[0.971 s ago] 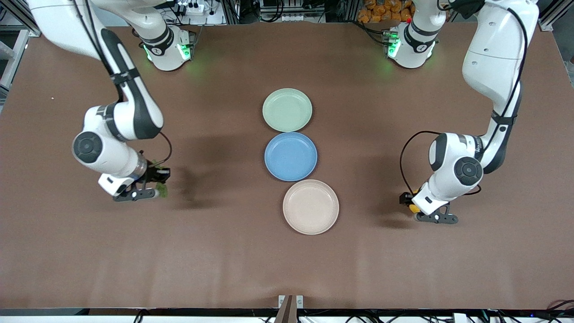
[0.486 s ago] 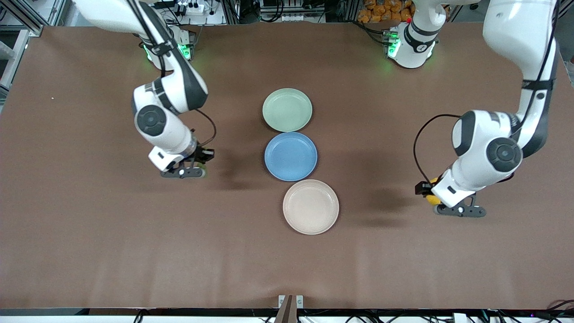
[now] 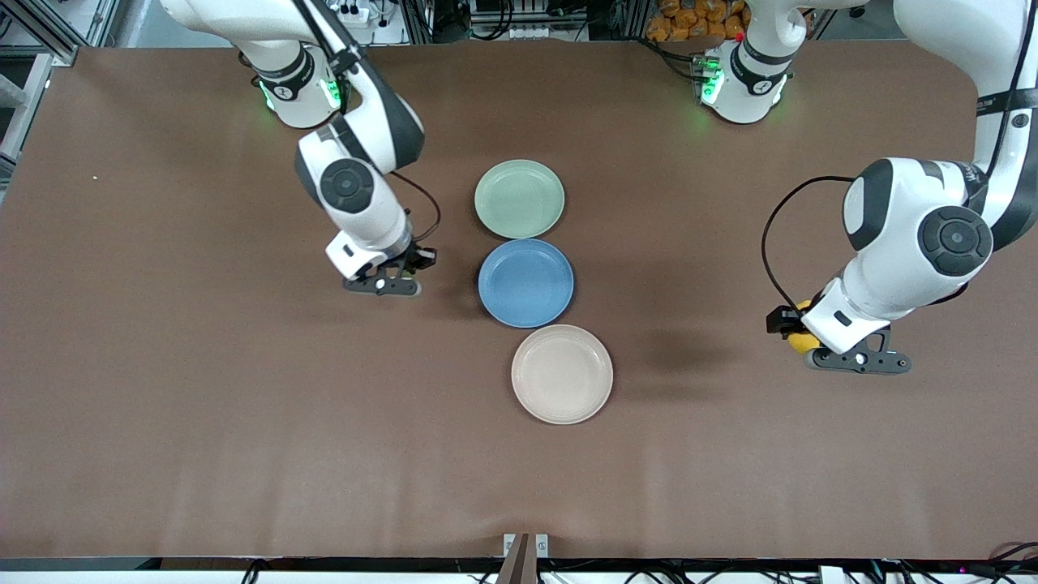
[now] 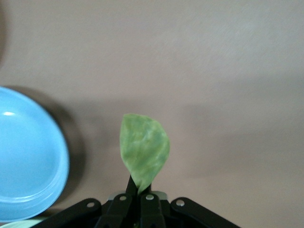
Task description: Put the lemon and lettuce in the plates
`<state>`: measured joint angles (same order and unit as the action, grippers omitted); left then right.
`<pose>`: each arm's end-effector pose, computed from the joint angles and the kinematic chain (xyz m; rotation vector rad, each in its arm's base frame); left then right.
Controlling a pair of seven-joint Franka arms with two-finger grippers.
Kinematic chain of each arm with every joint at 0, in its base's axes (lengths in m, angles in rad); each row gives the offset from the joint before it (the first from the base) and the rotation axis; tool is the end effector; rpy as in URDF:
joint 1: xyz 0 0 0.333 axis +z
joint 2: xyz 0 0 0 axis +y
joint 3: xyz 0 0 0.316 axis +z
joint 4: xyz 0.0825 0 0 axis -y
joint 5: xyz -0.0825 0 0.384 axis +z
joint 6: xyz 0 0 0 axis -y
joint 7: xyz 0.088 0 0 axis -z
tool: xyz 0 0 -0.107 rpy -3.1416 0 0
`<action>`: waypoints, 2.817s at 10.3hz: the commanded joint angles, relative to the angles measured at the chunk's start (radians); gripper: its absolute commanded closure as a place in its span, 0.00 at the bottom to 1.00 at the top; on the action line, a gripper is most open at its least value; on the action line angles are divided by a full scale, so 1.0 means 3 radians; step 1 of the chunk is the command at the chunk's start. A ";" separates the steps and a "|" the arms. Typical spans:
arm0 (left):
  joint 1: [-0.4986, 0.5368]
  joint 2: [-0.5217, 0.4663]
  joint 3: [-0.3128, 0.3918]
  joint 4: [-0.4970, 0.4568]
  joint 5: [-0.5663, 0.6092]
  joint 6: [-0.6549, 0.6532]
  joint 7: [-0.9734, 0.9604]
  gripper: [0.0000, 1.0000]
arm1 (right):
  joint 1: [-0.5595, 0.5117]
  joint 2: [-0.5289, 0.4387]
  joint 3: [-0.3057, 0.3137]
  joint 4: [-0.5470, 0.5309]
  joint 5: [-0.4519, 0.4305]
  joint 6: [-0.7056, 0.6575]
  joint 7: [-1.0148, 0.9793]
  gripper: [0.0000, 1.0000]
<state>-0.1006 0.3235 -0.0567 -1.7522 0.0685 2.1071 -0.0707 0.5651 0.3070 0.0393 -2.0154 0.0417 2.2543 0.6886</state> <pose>0.6390 -0.0951 0.3890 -3.0982 0.1821 -0.0568 0.4865 0.3366 0.2948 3.1277 -0.1770 -0.1260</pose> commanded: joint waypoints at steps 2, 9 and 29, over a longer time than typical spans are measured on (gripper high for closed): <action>-0.0119 -0.0020 -0.0143 0.0098 0.0017 -0.0059 -0.0004 0.83 | 0.0502 0.0040 -0.0024 0.0009 0.0375 -0.0003 0.0699 1.00; -0.0947 0.0705 -0.0118 0.0956 -0.0341 -0.0054 -0.0678 0.82 | 0.1276 0.0393 -0.0029 0.0326 0.0633 0.0277 0.1815 0.25; -0.1419 0.2158 0.0000 0.1581 -0.0346 0.1219 -0.1411 0.72 | -0.1222 0.0500 -0.0121 0.0306 0.0383 0.0237 -0.1459 0.00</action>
<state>-0.5115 0.9536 -0.0730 -1.3099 -0.0172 2.4648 -0.4761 0.2758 0.4567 -0.0171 -1.9275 0.1724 2.3360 0.3432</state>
